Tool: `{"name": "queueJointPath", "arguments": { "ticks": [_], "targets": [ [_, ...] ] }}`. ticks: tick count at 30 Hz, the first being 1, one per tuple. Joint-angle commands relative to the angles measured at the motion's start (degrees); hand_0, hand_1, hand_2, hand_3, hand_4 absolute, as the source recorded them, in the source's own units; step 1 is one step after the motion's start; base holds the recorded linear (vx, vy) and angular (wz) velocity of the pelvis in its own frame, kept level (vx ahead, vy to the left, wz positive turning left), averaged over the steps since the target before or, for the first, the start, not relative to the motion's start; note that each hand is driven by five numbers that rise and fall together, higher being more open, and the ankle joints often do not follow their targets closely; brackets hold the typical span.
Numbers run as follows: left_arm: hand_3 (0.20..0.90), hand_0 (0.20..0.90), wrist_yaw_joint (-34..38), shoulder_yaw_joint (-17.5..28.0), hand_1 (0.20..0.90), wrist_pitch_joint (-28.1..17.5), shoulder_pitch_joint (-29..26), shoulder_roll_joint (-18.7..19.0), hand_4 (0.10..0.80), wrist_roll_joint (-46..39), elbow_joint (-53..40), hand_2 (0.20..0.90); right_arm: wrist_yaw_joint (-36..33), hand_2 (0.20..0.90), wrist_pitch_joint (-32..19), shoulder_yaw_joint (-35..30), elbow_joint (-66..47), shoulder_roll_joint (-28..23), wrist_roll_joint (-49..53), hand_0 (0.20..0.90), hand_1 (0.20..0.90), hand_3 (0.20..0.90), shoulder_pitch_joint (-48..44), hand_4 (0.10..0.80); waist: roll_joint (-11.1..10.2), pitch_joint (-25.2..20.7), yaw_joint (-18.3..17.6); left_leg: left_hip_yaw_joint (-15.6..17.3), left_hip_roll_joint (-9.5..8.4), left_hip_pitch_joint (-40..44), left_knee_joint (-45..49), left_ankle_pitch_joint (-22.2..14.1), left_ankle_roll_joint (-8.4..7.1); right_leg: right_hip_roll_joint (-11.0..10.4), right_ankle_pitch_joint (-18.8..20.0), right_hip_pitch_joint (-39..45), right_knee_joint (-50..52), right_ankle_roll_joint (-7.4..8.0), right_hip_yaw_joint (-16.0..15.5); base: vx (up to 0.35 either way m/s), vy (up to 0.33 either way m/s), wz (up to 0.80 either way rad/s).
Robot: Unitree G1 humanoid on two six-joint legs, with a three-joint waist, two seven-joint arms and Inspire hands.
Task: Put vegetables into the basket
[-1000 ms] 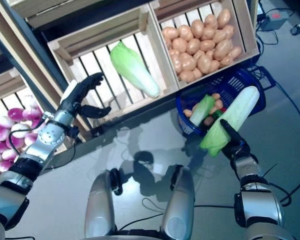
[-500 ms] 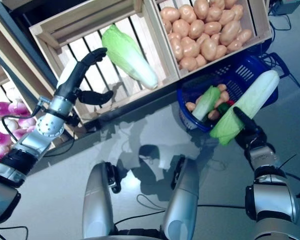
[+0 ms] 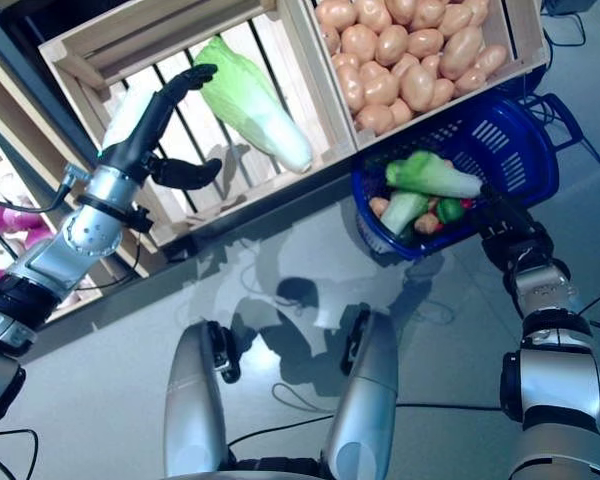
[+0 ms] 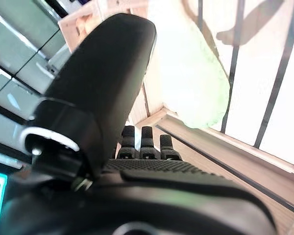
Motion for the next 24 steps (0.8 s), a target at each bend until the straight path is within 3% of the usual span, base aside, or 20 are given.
{"name": "queueJointPath", "arguments": {
  "ticks": [1, 4, 7, 9, 12, 15, 22, 24],
  "targets": [
    [0.900, 0.900, 5.85, 1.29, 0.900, -3.23, -8.13, 4.07, 0.800, 1.46, 0.49, 0.900, 0.85, 0.900, -2.93, 0.86, 0.06, -3.36, 2.73, 0.900, 0.900, 0.900, -2.88, 0.800, 0.04, -3.84, 0.05, 0.69, 1.00, 2.35, -0.62, -4.08, -0.07, -1.70, 5.68, 3.49, -7.05, 2.56, 1.53, 0.000, 0.000, 0.00],
    [0.900, 0.900, 7.18, 0.37, 0.900, -2.67, -9.05, 4.12, 0.800, 4.80, 1.61, 0.900, 1.72, 0.900, -2.24, 1.64, -0.08, -2.94, 1.64, 0.900, 0.900, 0.900, -3.70, 0.800, 0.01, -3.88, -0.03, 0.82, 1.22, 2.16, -0.95, -3.82, -0.14, -1.77, 5.98, 3.27, -7.27, 2.72, 1.53, 0.000, 0.000, 0.00],
    [0.900, 0.900, 11.50, -2.97, 0.900, -1.29, -11.24, 5.55, 0.800, 16.95, 3.29, 0.900, 2.74, 0.900, -0.44, 3.19, -0.20, -2.37, 1.36, 0.900, 0.900, 0.900, -4.13, 0.800, 0.11, -3.84, -0.35, 0.85, 1.48, 2.26, -1.45, -3.47, -0.31, -1.92, 6.40, 3.20, -7.72, 2.92, 1.69, 0.004, 0.010, -0.01],
    [0.900, 0.900, 12.33, -8.09, 0.900, 1.26, -15.14, 7.13, 0.800, 19.84, 3.96, 0.900, 3.20, 0.900, -0.05, 4.40, 0.12, -2.21, 1.62, 0.900, 0.900, 0.900, -4.57, 0.800, 0.20, -3.71, -0.64, 0.91, 1.75, 1.83, -1.46, -3.19, -0.55, -2.05, 6.86, 2.67, -7.88, 3.15, 1.89, -0.016, 0.056, -0.04],
    [0.900, 0.900, 12.91, -11.91, 0.900, 2.76, -18.32, 7.95, 0.800, 23.16, 4.73, 0.900, 3.54, 0.900, 0.14, 4.93, 0.46, -2.21, 1.64, 0.900, 0.900, 0.900, -4.81, 0.800, 0.40, -3.51, -1.11, 1.03, 1.93, 1.26, -1.20, -3.13, -0.47, -2.03, 7.17, 2.09, -7.91, 3.27, 2.11, -0.032, 0.064, -0.05],
    [0.900, 0.900, 15.65, -21.25, 0.900, 8.12, -25.67, 7.99, 0.800, 30.93, 6.77, 0.900, 3.48, 0.900, 0.24, 6.98, 1.48, -2.30, 1.59, 0.900, 0.900, 0.900, -6.12, 0.800, 0.74, -2.81, -2.49, 1.43, 2.45, -0.01, -0.19, -3.40, -0.69, -1.91, 7.65, 0.87, -7.75, 3.69, 3.05, -0.041, 0.091, -0.08],
    [0.900, 0.900, 21.87, -33.44, 0.900, 13.46, -37.31, 5.22, 0.800, 38.66, 9.72, 0.900, 5.98, 0.900, 0.98, 9.07, 2.14, -2.12, 1.28, 0.900, 0.900, 0.900, -6.12, 0.800, -0.07, -1.78, -4.53, 1.81, 3.55, -2.13, 1.28, -3.83, -1.04, -1.77, 9.40, -0.81, -8.62, 4.56, 4.29, -0.024, 0.035, -0.08],
    [0.900, 0.900, 21.83, -34.84, 0.900, 14.14, -38.80, 3.92, 0.800, 39.56, 11.07, 0.900, 6.72, 0.900, 1.13, 9.42, 2.14, -1.80, 1.04, 0.900, 0.900, 0.900, -6.04, 0.800, -0.42, -1.43, -4.99, 1.95, 3.93, -2.82, 1.83, -3.93, -1.12, -1.73, 9.90, -1.43, -8.72, 4.77, 4.51, -0.034, 0.026, -0.09]
  ]
}}
